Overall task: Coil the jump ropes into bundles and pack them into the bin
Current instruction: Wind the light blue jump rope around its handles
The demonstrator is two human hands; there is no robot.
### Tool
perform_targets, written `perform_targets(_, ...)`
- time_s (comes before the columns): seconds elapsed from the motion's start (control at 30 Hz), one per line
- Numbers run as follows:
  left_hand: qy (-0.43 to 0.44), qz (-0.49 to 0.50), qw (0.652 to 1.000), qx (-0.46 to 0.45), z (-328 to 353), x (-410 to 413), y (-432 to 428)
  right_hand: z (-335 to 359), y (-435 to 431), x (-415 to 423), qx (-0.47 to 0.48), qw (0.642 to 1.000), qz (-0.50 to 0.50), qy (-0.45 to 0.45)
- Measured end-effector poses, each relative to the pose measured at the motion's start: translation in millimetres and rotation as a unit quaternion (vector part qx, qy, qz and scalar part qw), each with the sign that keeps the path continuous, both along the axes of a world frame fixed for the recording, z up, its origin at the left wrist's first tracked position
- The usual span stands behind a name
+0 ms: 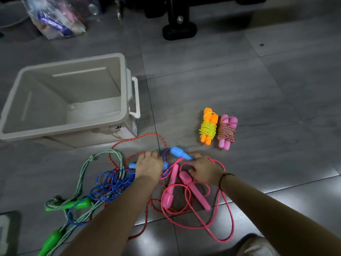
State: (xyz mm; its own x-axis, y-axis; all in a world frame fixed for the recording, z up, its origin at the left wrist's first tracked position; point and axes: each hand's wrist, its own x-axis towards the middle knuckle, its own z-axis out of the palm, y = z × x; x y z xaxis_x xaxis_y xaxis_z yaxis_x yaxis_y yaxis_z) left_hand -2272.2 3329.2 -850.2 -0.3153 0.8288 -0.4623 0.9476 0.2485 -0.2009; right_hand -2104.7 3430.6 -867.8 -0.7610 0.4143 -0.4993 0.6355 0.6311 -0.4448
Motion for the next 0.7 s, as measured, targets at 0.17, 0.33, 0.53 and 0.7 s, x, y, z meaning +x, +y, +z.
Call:
perform_targets(0.17,-0.038,0.082,0.985,0.149,68,-15,-7,71,3,-13,-0.163,0.961,-0.164,0.15)
perform_targets(0.33,-0.102,0.127,0.97,0.181,176,-50,-7,190,-13,-25,-0.326,0.864,-0.243,0.297)
perform_targets(0.53,-0.675,0.418,0.561,0.234,339,-58,-44,339,-58,-40,-0.415,0.799,-0.182,0.396)
perform_targets(0.7,-0.75,0.243,0.474,0.392,437,-25,-102,460,-120,-47,-0.414,0.733,-0.16,0.515)
